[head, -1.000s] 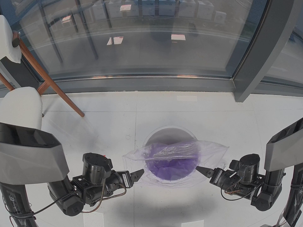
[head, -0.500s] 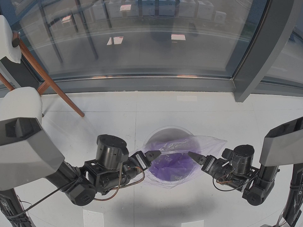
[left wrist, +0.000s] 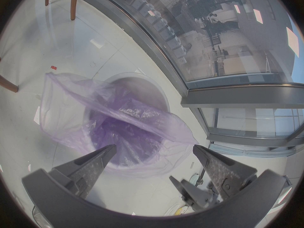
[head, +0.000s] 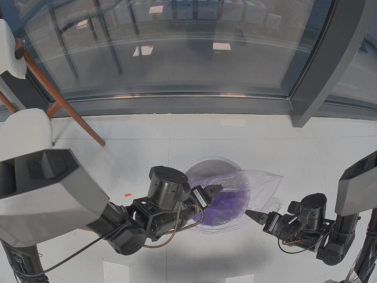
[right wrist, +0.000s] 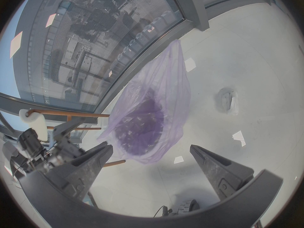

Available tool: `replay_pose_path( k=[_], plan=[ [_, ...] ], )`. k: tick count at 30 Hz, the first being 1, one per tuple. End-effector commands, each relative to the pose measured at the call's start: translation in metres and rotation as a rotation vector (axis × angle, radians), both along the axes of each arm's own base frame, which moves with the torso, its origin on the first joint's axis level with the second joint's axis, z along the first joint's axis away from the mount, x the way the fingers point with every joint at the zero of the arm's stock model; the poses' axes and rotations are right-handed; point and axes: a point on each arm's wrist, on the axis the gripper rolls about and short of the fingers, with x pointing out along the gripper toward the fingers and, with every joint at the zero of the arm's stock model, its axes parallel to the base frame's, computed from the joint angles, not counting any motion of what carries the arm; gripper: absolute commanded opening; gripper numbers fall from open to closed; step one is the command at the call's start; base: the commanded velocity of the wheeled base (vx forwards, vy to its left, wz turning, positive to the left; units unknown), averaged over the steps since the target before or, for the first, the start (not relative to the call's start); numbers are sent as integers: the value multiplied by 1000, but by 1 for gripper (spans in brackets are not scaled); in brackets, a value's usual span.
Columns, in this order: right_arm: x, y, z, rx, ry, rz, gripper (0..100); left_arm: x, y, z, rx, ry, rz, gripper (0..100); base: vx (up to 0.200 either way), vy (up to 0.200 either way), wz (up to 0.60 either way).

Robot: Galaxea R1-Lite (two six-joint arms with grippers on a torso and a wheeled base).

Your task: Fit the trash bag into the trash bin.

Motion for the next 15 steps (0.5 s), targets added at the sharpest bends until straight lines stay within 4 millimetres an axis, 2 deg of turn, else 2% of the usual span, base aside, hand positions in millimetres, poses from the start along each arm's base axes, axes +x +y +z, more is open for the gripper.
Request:
replay_pose_path(
  k=[1,2,4,6,9,15],
  plan=[
    [-27,11,23,74,-33,82,100,10,-11,-17,15,12,7,100,0,0,0],
    [-27,11,23,74,-33,82,100,10,-11,-17,15,12,7,100,0,0,0],
    [-36,24,33,171,-28,118,100,12,-12,-22,21,20,10,100,0,0,0],
    [-34,33,32,205,-13,123,100,15,-12,-26,14,27,23,100,0,0,0],
    [-16,46,13,192,22,99,100,24,-13,-21,-32,31,73,100,0,0,0],
    [25,58,-8,201,-3,18,100,37,-6,-20,-75,40,150,100,0,0,0]
  ],
)
